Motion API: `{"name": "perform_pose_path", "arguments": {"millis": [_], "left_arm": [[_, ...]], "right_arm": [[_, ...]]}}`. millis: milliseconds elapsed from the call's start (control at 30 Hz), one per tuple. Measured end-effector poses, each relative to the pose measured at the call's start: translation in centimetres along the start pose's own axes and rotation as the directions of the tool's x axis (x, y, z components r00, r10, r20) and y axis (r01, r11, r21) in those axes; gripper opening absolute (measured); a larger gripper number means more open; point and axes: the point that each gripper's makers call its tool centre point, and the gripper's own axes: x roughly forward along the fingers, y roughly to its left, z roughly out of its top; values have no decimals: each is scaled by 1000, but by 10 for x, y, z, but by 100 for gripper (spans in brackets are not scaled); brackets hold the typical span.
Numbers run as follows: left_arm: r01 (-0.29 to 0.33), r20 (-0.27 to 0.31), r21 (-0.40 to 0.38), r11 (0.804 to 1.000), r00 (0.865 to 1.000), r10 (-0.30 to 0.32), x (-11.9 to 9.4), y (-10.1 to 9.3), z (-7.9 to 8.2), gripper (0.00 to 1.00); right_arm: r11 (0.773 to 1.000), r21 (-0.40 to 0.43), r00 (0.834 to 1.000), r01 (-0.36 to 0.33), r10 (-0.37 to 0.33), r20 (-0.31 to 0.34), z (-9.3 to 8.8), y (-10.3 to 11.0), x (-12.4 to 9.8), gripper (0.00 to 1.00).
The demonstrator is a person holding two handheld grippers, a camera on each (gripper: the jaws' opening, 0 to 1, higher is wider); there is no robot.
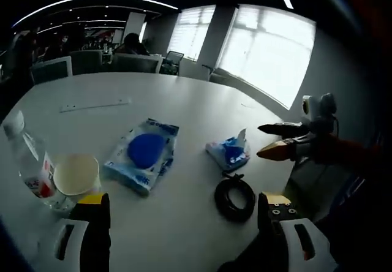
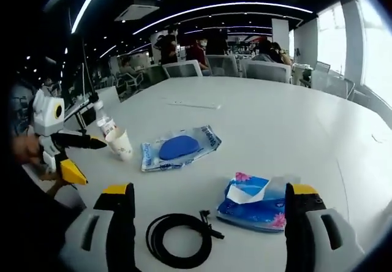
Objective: Arrange the tabletop items into an orderly group along one side of the table until the central work area is clear of visible clutter.
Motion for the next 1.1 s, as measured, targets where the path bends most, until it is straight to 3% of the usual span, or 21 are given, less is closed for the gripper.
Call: {"name": "perform_pose_path", "arguments": {"millis": [100,200,300,467,767,867,967,1100], "left_arm": [[0,-18,12,1000,1000,1,4,-1,-1,100],[-3,-34,13,1000,999,3,7,-2,-2,98],[-8,-31,0,1000,999,8,13,-5,-1,92],[-16,-49,-3,1000,999,16,24,-12,-6,83],[-54,-68,-97,994,997,48,42,-10,-11,68],[-81,-56,-138,987,996,73,45,-4,-7,63],[-111,9,-165,980,993,114,51,5,4,56],[-125,21,-205,971,991,133,57,9,7,51]], "right_arm": [[1000,-7,1000,-4,4,7,7,-2,5,99],[998,-54,1000,-17,16,-27,8,-7,13,90],[997,-70,999,-45,43,-31,15,-5,24,90],[989,-104,994,-102,96,-59,22,-3,43,82],[968,-146,973,-204,184,-141,13,-4,75,71],[961,-162,967,-224,198,-163,9,-6,85,69],[952,-191,961,-237,202,-188,5,-10,95,62],[945,-207,956,-252,210,-205,3,-12,105,57]]}}
